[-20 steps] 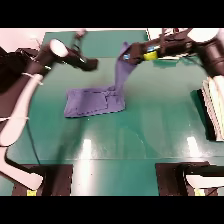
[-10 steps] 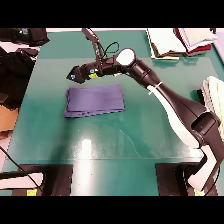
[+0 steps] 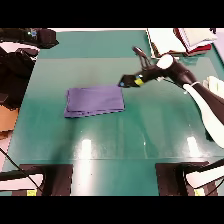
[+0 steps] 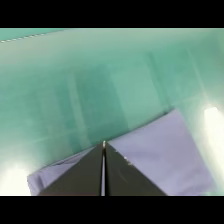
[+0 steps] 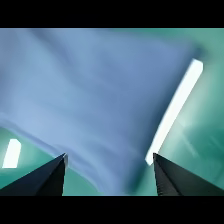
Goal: Fold the shirts.
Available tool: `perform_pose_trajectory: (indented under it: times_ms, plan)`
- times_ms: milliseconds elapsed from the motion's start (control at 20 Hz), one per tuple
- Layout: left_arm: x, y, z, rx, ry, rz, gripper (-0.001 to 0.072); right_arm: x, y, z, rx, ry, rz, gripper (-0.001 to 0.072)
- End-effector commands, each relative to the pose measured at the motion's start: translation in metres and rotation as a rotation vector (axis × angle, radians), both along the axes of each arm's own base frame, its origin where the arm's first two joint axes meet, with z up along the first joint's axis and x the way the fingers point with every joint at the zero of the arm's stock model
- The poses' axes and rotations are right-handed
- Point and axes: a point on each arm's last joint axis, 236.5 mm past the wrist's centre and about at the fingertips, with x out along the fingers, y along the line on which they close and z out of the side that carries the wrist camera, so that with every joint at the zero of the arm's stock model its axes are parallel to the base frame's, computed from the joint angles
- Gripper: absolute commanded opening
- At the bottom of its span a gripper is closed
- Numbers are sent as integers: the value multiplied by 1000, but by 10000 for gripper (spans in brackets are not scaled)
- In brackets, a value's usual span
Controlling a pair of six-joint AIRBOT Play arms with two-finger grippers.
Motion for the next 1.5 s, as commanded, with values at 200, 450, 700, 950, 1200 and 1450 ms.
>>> perform_pose_trajectory:
  times_ms: [200, 450, 700, 950, 1200, 1450]
  plan:
    - [3, -11, -13, 3, 28, -28, 20, -11, 6, -67, 122, 250, -104, 572]
    - [1, -14, -17, -4, 47, -38, 20, -1, 101, -74, 211, 230, -23, 502]
    - [-5, -32, -10, -89, 57, -78, 19, 22, 134, -55, 216, 110, 30, 22]
    - [-16, -64, -11, -66, 54, -144, 19, 62, 46, 9, 48, -95, 11, 21]
    - [-40, -117, -12, -26, 34, -274, 19, 64, -127, 79, -177, -149, -143, 21]
    - [-50, -134, -12, -32, 37, -312, 20, 46, -299, 143, -273, -218, -463, 21]
